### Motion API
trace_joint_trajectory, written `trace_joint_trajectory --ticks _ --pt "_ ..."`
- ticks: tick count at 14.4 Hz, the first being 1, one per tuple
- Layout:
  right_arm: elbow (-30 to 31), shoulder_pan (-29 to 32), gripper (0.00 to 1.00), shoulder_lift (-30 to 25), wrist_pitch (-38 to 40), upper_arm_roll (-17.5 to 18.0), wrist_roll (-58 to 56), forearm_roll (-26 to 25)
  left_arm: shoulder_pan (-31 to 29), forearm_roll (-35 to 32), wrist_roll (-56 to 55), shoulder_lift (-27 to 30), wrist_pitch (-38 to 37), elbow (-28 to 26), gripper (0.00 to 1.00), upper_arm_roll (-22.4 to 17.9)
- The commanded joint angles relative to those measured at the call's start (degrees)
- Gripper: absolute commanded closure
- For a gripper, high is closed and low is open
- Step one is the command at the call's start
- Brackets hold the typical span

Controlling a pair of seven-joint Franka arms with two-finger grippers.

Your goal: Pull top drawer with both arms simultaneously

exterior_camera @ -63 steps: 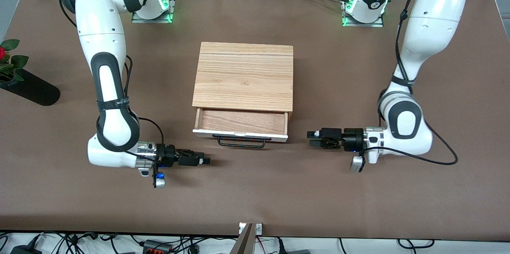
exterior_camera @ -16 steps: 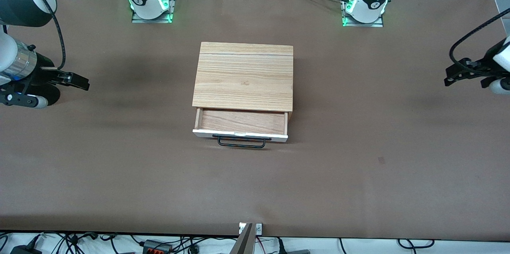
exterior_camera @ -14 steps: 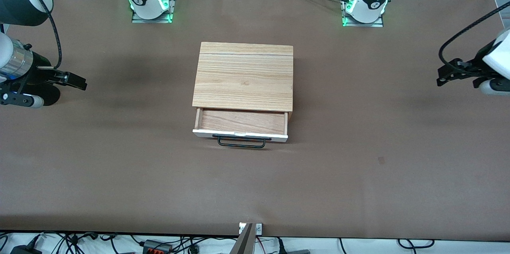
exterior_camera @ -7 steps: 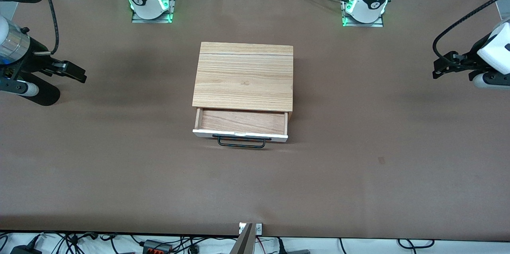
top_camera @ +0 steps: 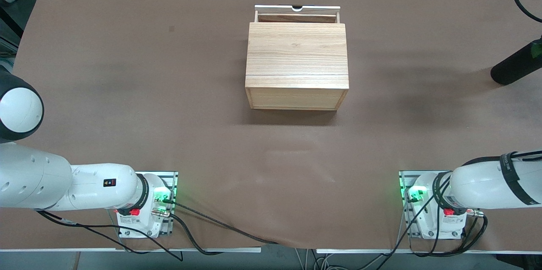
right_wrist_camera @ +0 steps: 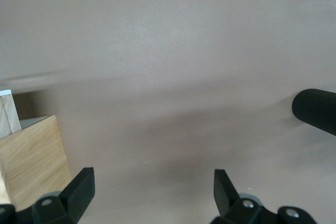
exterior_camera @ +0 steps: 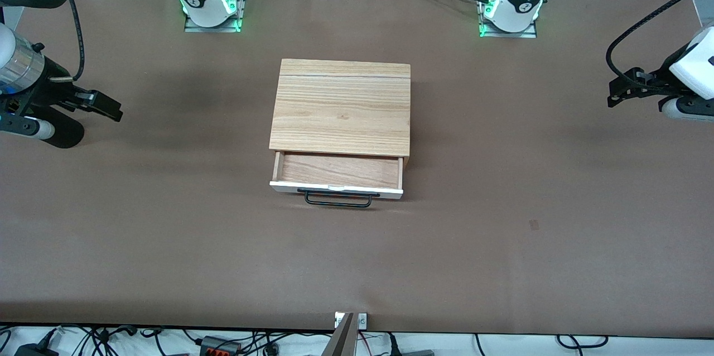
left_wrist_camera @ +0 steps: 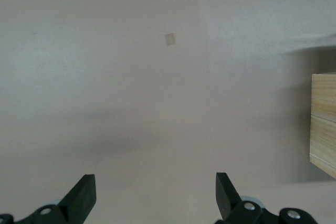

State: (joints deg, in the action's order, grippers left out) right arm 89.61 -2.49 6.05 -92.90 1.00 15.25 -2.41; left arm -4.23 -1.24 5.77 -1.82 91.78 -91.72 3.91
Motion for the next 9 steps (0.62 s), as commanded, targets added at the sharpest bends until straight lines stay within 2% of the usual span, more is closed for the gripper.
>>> trace_joint_trajectory --ticks 1,9 --pt "0.5 0.5 0.0 -0.5 -0.4 0.6 0.9 -0.4 -0.6 0.7 1.2 1.4 -0.3 -1.1 0.0 0.4" --pt "0.5 0.6 0.0 -0.5 -0.4 0.6 0.5 0.0 -0.5 0.5 0.6 1.4 -0.3 -0.9 0.0 0.5"
